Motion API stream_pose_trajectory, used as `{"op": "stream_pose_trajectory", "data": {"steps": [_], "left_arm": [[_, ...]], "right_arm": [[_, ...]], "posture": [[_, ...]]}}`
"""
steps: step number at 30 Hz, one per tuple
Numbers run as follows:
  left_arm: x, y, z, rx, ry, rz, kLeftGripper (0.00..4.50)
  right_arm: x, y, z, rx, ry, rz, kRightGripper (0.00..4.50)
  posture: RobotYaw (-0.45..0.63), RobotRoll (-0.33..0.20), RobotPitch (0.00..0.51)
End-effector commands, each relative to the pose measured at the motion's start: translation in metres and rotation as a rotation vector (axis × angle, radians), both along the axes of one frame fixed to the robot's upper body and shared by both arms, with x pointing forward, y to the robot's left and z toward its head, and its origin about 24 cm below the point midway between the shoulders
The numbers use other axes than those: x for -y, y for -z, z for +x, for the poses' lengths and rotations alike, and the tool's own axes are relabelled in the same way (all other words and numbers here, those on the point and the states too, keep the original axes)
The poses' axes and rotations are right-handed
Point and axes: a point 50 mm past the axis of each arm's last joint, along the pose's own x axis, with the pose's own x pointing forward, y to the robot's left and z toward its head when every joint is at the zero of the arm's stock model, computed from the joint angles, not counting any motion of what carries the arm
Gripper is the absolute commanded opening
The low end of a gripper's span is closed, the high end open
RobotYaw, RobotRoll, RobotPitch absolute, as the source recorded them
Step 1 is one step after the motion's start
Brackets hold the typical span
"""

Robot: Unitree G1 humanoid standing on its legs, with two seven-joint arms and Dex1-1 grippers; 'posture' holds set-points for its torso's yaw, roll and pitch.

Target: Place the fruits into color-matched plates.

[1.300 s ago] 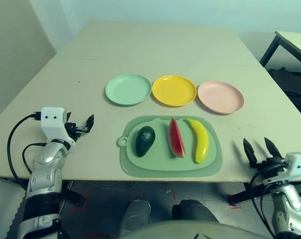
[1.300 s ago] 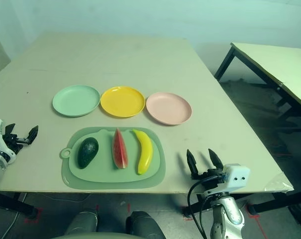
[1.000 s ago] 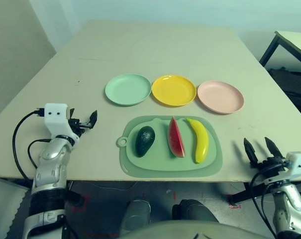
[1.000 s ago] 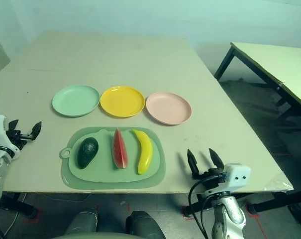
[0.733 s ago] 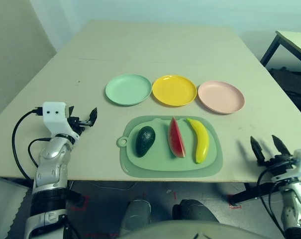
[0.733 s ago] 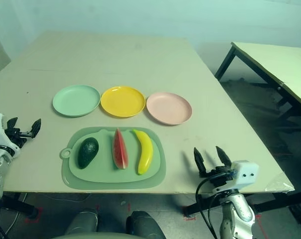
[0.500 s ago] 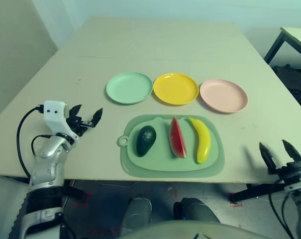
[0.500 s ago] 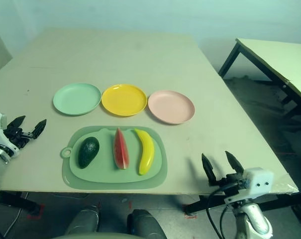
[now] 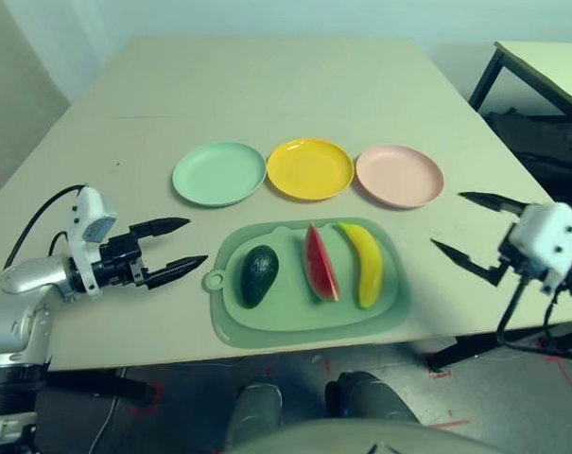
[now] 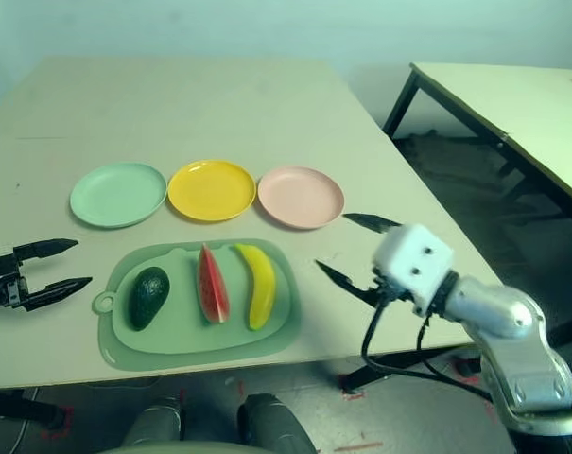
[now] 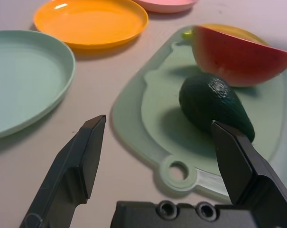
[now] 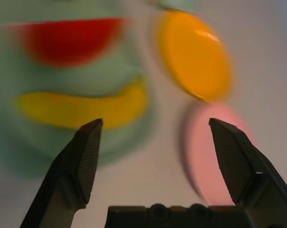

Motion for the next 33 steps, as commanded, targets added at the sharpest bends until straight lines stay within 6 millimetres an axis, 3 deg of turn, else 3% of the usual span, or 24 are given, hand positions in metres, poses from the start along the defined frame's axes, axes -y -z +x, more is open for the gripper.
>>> {"op": "stream_pose_trajectory", "data": {"steps": [1, 8, 17, 23, 33], "left_arm": [[0.006, -0.001, 0.001, 0.013, 0.021, 0.025, 4.5], [0.013, 0.001, -0.002, 0.017, 0.017, 0.017, 4.5], [0.012, -0.007, -0.004, 0.038, -0.021, 0.0, 4.5], [0.018, -0.014, 0.0, 0.021, 0.021, -0.025, 4.5], [0.029, -0.029, 0.006, -0.001, 0.271, 0.057, 4.5]], "right_arm": [[-0.006, 0.004, 0.009, 0.014, -0.19, -0.271, 4.48], [-0.023, 0.006, 0.033, 0.13, -0.472, -0.571, 4.48], [-0.038, 0.02, 0.063, 0.163, -0.505, -0.59, 4.48], [-0.045, 0.034, 0.064, 0.138, -0.581, -0.61, 4.48], [-0.047, 0.047, 0.061, 0.101, -0.65, -0.653, 4.48]], "posture": [[0.03, 0.0, 0.017], [0.05, 0.0, 0.011], [0.1, 0.0, 0.017], [0.13, 0.0, 0.035], [0.15, 0.0, 0.055]]}}
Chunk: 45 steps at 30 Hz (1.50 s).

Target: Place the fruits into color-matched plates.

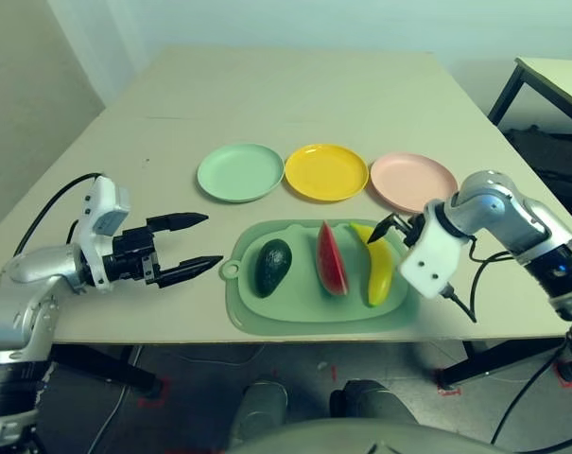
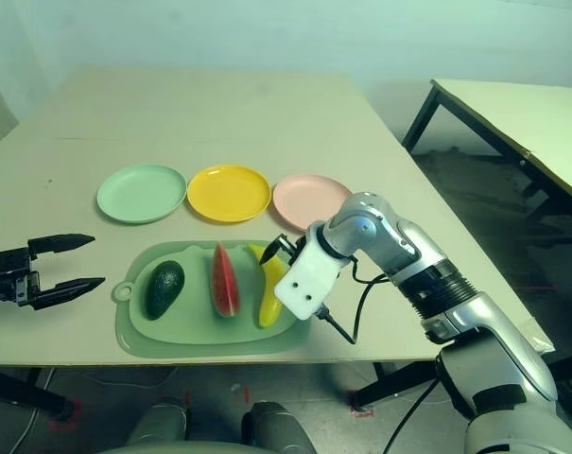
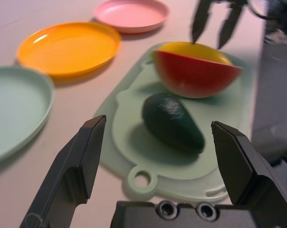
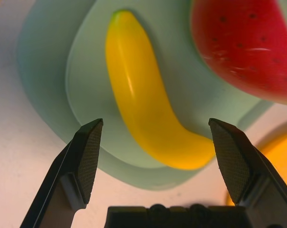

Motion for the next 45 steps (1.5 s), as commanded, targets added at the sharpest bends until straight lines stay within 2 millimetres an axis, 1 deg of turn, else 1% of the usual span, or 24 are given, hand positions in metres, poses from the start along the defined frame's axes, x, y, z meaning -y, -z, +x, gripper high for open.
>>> {"op": "stream_pose_trajectory", "data": {"steps": [1, 7, 13, 16, 17, 19, 21, 22, 23, 24, 27, 30, 34, 40, 41, 43, 45], "left_arm": [[0.003, 0.001, 0.0, -0.025, 0.079, 0.045, 4.5], [0.009, 0.0, 0.003, -0.031, 0.144, 0.076, 4.5], [0.014, -0.001, 0.005, -0.018, 0.156, 0.071, 4.5], [0.012, 0.001, 0.004, -0.018, 0.148, 0.073, 4.5], [0.011, 0.001, 0.004, -0.018, 0.145, 0.075, 4.5], [0.01, 0.001, 0.004, -0.017, 0.141, 0.079, 4.5], [0.009, 0.001, 0.004, -0.014, 0.138, 0.082, 4.5], [0.009, 0.002, 0.004, -0.013, 0.136, 0.084, 4.5], [0.009, 0.002, 0.004, -0.013, 0.136, 0.085, 4.5], [0.008, 0.003, 0.004, -0.013, 0.135, 0.086, 4.5], [0.008, 0.004, 0.005, -0.011, 0.133, 0.087, 4.5], [0.008, 0.005, 0.006, -0.01, 0.126, 0.085, 4.5], [0.005, 0.006, 0.007, -0.01, 0.101, 0.081, 4.5], [0.003, 0.005, 0.009, -0.013, 0.08, 0.078, 4.5], [0.003, 0.004, 0.009, -0.013, 0.076, 0.077, 4.5], [0.002, 0.004, 0.009, -0.011, 0.067, 0.078, 4.5], [0.001, 0.004, 0.01, -0.005, 0.05, 0.076, 4.5]], "right_arm": [[-0.001, 0.004, 0.001, 0.001, -0.01, -0.028, 4.48], [-0.006, 0.006, 0.002, 0.014, -0.009, -0.039, 4.48], [-0.001, 0.02, 0.005, 0.008, 0.036, -0.102, 4.48], [0.001, 0.022, 0.005, 0.0, 0.058, -0.119, 4.48], [0.003, 0.022, 0.005, -0.004, 0.062, -0.132, 4.08], [0.007, 0.021, 0.006, -0.01, 0.071, -0.143, 3.55], [0.008, 0.021, 0.006, -0.013, 0.071, -0.144, 2.71], [0.008, 0.021, 0.005, -0.015, 0.071, -0.143, 2.38], [0.009, 0.021, 0.005, -0.019, 0.071, -0.142, 1.96], [0.009, 0.021, 0.005, -0.023, 0.072, -0.143, 1.7], [0.01, 0.021, 0.005, -0.03, 0.076, -0.138, 1.69], [0.012, 0.012, 0.008, -0.038, 0.097, -0.124, 1.69], [0.017, -0.011, 0.022, -0.013, 0.146, -0.115, 1.69], [0.017, -0.045, 0.049, 0.036, 0.222, -0.074, 1.69], [0.016, -0.049, 0.052, 0.035, 0.233, -0.064, 1.69], [0.007, -0.057, 0.062, 0.015, 0.278, 0.013, 1.69], [-0.003, -0.06, 0.072, 0.024, 0.308, 0.071, 1.69]], "posture": [[0.15, 0.0, 0.057], [0.14, 0.0, 0.06], [0.14, 0.0, 0.062], [0.14, 0.0, 0.062], [0.14, 0.0, 0.062], [0.14, 0.0, 0.062], [0.14, 0.0, 0.06], [0.14, 0.0, 0.06], [0.14, 0.0, 0.06], [0.14, 0.0, 0.058], [0.14, 0.0, 0.058], [0.14, 0.0, 0.053], [0.14, 0.0, 0.047], [0.15, 0.0, 0.045], [0.15, 0.0, 0.046], [0.15, 0.0, 0.047], [0.15, 0.0, 0.047]]}}
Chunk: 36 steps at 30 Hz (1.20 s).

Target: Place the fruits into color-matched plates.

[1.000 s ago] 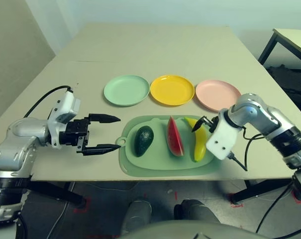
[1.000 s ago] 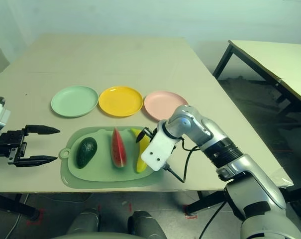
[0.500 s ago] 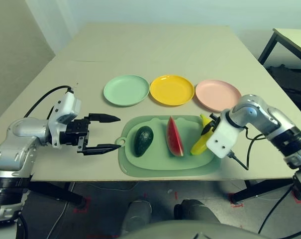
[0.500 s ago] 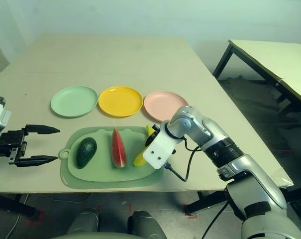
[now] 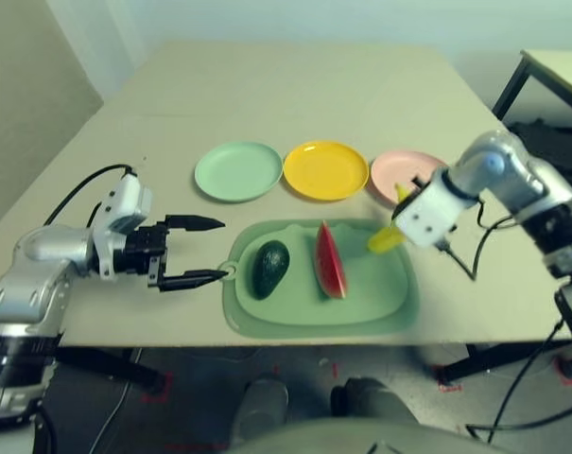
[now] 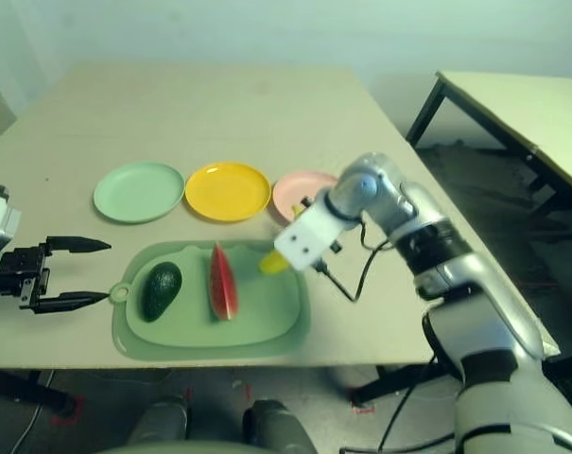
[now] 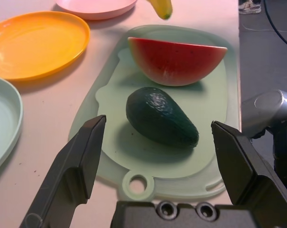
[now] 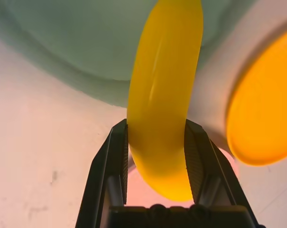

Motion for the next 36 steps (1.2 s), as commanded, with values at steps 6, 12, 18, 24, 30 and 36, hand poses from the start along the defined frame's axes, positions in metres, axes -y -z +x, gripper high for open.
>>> {"op": "stream_pose_trajectory", "data": {"steps": [6, 12, 18, 24, 30, 36], "left_arm": [[-0.003, -0.001, 0.006, 0.007, -0.116, 0.007, 4.5], [-0.005, -0.006, 0.008, 0.017, -0.204, 0.002, 4.5], [-0.008, -0.007, 0.009, 0.019, -0.269, 0.017, 4.5], [-0.008, -0.008, 0.011, 0.043, -0.287, 0.033, 4.5], [-0.008, -0.008, 0.011, 0.054, -0.288, 0.032, 4.5], [-0.007, -0.002, 0.007, 0.047, -0.296, 0.028, 4.5]], "right_arm": [[-0.041, 0.004, 0.038, 0.15, 0.147, 0.227, 1.69], [-0.058, 0.018, 0.048, 0.236, 0.218, 0.253, 1.69], [-0.069, 0.025, 0.053, 0.313, 0.292, 0.289, 1.69], [-0.07, 0.04, 0.053, 0.303, 0.353, 0.281, 1.69], [-0.068, 0.053, 0.05, 0.282, 0.341, 0.249, 1.69], [-0.071, 0.053, 0.049, 0.275, 0.336, 0.273, 3.74]], "posture": [[0.18, 0.0, 0.056], [0.21, 0.0, 0.075], [0.22, 0.0, 0.088], [0.23, 0.0, 0.091], [0.23, 0.0, 0.094], [0.23, 0.0, 0.096]]}}
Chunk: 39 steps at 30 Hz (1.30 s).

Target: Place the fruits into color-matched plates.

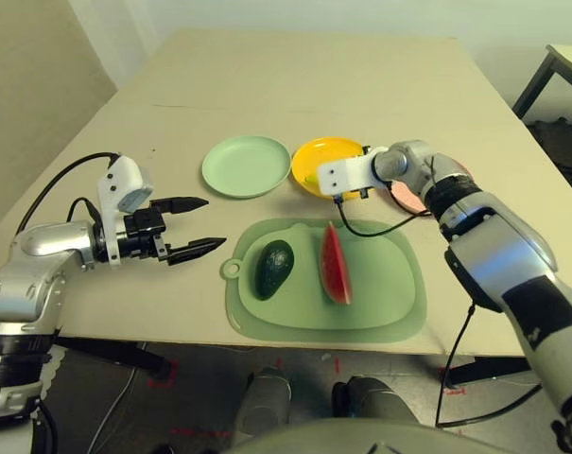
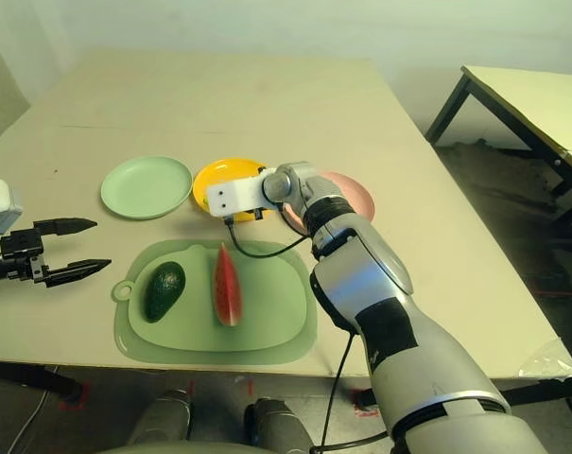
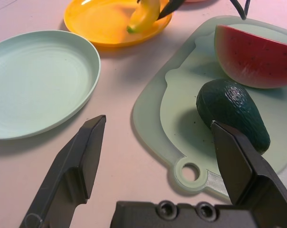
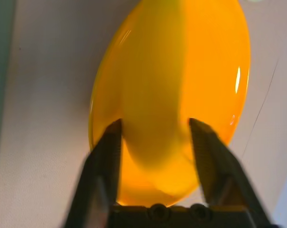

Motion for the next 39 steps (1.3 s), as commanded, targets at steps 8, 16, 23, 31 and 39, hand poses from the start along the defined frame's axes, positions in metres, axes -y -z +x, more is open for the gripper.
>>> {"op": "stream_pose_trajectory", "data": {"steps": [8, 16, 23, 31, 39], "left_arm": [[-0.001, -0.004, 0.0, 0.026, -0.003, 0.018, 4.5], [0.0, -0.005, 0.005, 0.032, 0.067, 0.032, 4.5], [0.004, -0.006, 0.007, 0.013, 0.184, 0.023, 4.5], [0.009, -0.006, 0.006, -0.038, 0.286, 0.012, 4.5], [0.008, -0.005, 0.003, -0.079, 0.315, 0.028, 4.5]], "right_arm": [[-0.001, -0.017, 0.001, 0.049, -0.077, -0.031, 4.49], [0.005, -0.054, -0.014, 0.008, -0.386, -0.236, 4.49], [0.014, -0.058, -0.054, -0.086, -0.714, -0.426, 4.49], [-0.008, -0.064, -0.106, -0.099, -0.882, -0.453, 4.49], [-0.03, -0.071, -0.12, -0.059, -0.937, -0.433, 4.49]], "posture": [[0.21, 0.0, 0.092], [0.17, 0.0, 0.08], [0.14, 0.0, 0.073], [0.12, 0.0, 0.072], [0.14, 0.0, 0.062]]}}
